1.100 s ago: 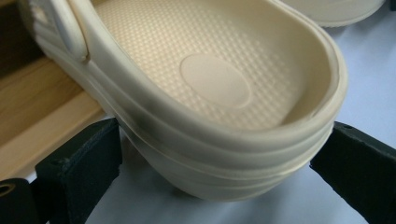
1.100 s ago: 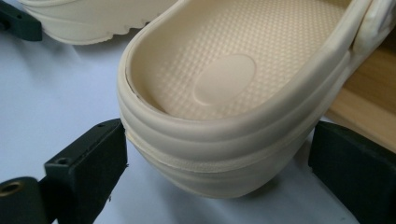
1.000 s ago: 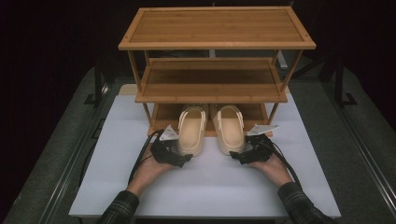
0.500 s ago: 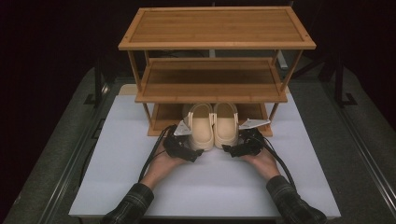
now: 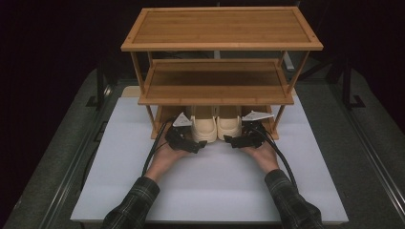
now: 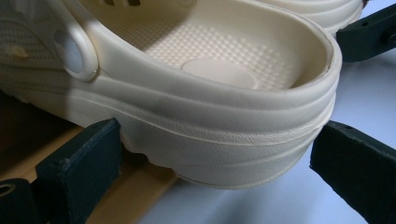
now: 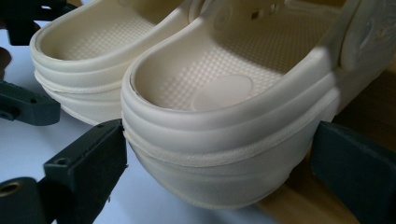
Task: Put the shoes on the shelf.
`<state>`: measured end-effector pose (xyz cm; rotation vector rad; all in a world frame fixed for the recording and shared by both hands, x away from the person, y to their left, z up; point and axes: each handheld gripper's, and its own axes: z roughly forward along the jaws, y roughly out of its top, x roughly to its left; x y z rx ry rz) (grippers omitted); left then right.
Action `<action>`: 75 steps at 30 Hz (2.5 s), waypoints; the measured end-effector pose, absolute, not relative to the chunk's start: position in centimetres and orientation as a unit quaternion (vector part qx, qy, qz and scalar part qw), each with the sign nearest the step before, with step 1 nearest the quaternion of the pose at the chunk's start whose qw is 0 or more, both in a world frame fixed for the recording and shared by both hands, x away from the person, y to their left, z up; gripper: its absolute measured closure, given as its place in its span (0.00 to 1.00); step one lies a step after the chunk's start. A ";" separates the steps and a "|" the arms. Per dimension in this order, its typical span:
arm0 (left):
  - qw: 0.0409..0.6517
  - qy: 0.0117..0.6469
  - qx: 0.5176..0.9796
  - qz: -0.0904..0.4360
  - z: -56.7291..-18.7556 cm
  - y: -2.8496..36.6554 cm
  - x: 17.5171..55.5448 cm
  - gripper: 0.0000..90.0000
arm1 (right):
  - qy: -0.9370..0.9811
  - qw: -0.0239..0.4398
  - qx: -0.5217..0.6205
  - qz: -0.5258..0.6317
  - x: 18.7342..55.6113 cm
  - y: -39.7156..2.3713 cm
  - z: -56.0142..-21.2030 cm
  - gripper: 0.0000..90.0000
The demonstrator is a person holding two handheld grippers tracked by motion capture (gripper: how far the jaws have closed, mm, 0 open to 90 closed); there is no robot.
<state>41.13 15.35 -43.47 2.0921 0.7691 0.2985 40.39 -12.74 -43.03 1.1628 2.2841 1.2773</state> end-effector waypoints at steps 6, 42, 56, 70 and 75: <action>0.403 0.295 0.856 0.131 -44.3 15.2 42.8 0.02 | 0.774 0.139 0.419 0.454 41.7 -12.4 -43.4 0.05; 0.395 0.293 0.859 0.144 -41.7 19.4 38.5 0.02 | 0.801 0.150 0.417 0.403 38.5 -16.1 -42.7 0.02; 0.381 0.295 0.863 0.153 -41.3 25.2 33.1 0.02 | 0.793 0.167 0.416 0.413 33.0 -19.9 -42.1 0.02; 0.334 0.310 0.878 0.147 -43.3 29.9 28.3 0.02 | 0.804 0.172 0.436 0.365 28.3 -24.8 -43.9 0.02; 0.324 0.324 0.877 0.148 -44.1 31.6 27.4 0.02 | 0.808 0.174 0.447 0.343 27.1 -26.4 -44.9 0.02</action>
